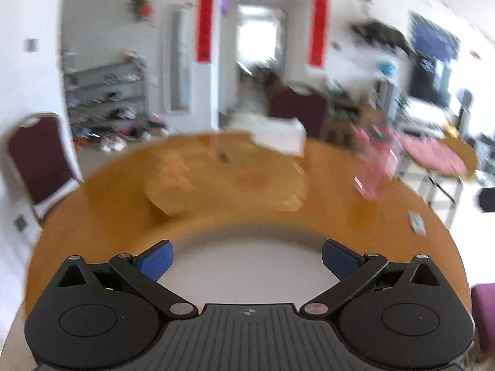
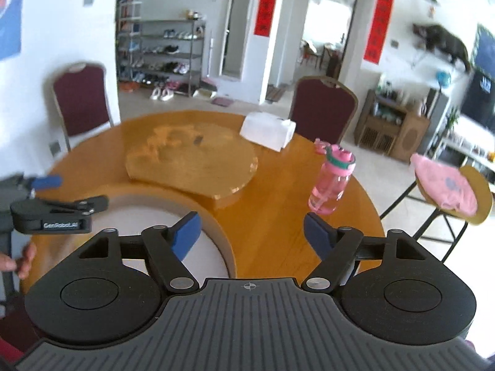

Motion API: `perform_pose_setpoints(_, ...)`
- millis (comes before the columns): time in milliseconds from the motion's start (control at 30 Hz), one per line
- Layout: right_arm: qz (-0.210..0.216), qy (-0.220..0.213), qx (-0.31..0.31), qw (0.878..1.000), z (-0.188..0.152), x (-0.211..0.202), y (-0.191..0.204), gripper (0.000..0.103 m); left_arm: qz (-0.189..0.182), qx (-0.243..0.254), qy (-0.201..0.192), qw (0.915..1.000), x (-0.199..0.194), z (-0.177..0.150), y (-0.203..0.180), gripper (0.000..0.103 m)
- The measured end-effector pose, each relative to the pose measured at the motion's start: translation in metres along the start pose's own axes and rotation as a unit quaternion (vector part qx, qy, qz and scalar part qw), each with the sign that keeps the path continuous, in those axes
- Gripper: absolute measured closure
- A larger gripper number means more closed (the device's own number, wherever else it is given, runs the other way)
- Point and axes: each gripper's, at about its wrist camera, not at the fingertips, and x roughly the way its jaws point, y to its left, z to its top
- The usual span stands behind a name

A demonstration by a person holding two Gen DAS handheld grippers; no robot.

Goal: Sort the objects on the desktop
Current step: 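Lift both grippers away from the tray and move them to the gold lid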

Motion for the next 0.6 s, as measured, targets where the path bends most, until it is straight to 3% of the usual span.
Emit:
perform_pose_setpoints(100, -0.016, 0.027, -0.010, 0.999, -0.029, 0.021, 0.000, 0.029, -0.024, 0.025, 0.049, 0.9982, 0.008, -0.016, -0.020, 0.001)
perform_pose_setpoints(200, -0.036, 0.046, -0.008, 0.998, -0.027, 0.028, -0.016, 0.031, -0.021, 0.052, 0.088, 0.9946, 0.010, -0.006, -0.033, 0.002)
perform_pose_setpoints(333, -0.062, 0.019, 0.002, 0.998, 0.025, -0.010, -0.045, 0.028, -0.014, 0.065, 0.111, 0.9916, -0.024, 0.034, -0.019, 0.001)
perform_pose_setpoints(467, -0.078, -0.001, 0.040, 0.996, 0.081, -0.059, -0.065, 0.012, -0.017, 0.038, 0.132, 0.9903, -0.077, 0.060, 0.023, 0.000)
perform_pose_setpoints(600, -0.035, 0.011, 0.093, 0.995, 0.119, -0.067, -0.092, 0.011, 0.008, -0.028, 0.160, 0.9867, -0.103, 0.066, 0.067, 0.000)
